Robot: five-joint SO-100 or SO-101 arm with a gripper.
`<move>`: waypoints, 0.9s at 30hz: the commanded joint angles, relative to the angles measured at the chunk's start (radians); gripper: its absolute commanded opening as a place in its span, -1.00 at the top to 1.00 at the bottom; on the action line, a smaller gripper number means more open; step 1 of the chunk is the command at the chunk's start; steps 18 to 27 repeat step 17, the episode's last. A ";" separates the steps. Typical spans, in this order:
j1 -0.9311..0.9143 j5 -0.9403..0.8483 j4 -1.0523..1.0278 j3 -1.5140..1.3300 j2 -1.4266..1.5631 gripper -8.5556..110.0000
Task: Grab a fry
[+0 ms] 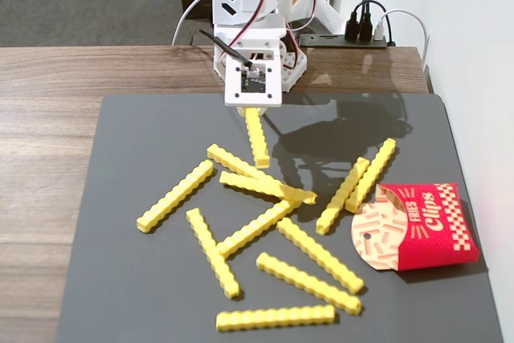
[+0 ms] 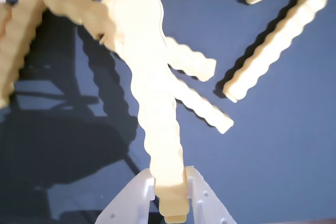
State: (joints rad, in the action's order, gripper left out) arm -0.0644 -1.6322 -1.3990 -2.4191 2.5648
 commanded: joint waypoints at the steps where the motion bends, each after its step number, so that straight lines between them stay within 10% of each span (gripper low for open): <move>1: 0.020 0.041 -0.009 0.078 -0.031 0.85; 27: 0.041 0.077 -0.054 0.152 -0.094 0.85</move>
